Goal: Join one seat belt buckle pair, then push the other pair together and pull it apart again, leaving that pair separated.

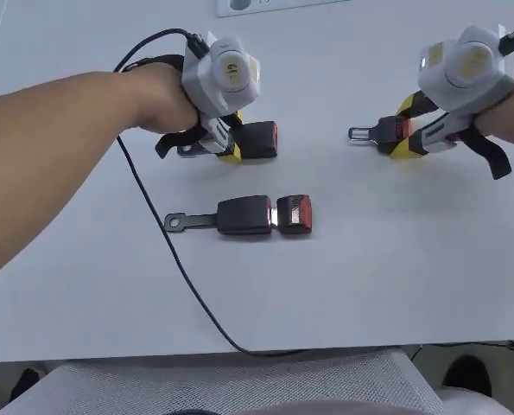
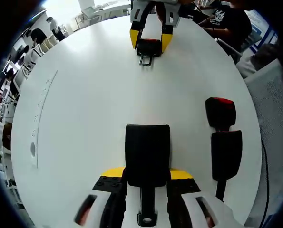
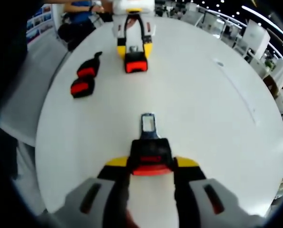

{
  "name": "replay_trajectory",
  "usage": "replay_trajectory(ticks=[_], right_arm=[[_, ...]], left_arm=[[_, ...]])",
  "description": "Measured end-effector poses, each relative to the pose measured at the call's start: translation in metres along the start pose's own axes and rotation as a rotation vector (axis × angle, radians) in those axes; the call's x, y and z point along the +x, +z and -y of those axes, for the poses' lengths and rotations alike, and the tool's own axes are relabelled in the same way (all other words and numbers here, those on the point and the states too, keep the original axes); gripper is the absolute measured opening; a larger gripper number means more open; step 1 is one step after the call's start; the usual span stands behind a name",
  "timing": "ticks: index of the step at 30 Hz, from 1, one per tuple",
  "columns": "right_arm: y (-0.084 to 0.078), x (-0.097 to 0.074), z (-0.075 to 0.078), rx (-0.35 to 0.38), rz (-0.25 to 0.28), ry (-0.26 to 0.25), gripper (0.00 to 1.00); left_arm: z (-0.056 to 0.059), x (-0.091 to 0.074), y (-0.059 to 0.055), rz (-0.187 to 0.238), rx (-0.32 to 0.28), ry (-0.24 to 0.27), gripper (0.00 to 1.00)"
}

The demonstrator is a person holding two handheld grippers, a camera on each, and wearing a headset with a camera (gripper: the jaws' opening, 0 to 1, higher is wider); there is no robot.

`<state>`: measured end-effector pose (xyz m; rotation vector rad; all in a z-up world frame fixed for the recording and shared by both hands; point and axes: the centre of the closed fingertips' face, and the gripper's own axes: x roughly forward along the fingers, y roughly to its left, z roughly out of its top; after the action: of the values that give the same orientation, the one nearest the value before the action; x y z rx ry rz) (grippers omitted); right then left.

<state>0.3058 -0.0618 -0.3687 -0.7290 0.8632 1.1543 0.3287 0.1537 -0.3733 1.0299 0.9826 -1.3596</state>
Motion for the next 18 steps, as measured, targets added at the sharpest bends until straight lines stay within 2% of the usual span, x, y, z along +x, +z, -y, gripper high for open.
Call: replay_trajectory(ticks=[3,11,12,13,14,15,17,18], right_arm=[[-0.0006,-0.0005,-0.0020,0.029,0.004,-0.005,0.37],[0.0021,-0.0010,-0.0040,-0.010,-0.030,-0.023,0.42],[-0.0005,0.0006,-0.0007,-0.015,-0.034,-0.023,0.42],[-0.0006,0.0005,-0.0008,-0.015,-0.036,-0.025,0.42],[-0.0006,0.0007,-0.0008,-0.012,-0.039,-0.027,0.42],[-0.0014,0.0004,-0.0008,0.002,-0.043,-0.032,0.42],[-0.0020,-0.0010,0.0011,0.018,-0.054,-0.063,0.46],[-0.0021,-0.0017,0.0002,0.012,-0.059,-0.068,0.48]], left_arm=[[0.0007,0.0004,-0.0008,0.002,-0.001,0.000,0.32],[0.0021,0.0007,-0.0027,0.017,-0.005,0.021,0.33],[-0.0034,-0.0002,-0.0013,0.025,0.025,0.060,0.35],[-0.0064,-0.0011,-0.0012,0.026,0.029,0.082,0.40],[-0.0065,-0.0015,-0.0014,0.026,0.026,0.086,0.42],[-0.0040,-0.0012,-0.0001,0.044,0.054,0.078,0.42],[-0.0014,-0.0021,-0.0057,0.036,0.043,0.076,0.41],[-0.0010,-0.0043,-0.0072,0.036,0.046,0.085,0.44]])
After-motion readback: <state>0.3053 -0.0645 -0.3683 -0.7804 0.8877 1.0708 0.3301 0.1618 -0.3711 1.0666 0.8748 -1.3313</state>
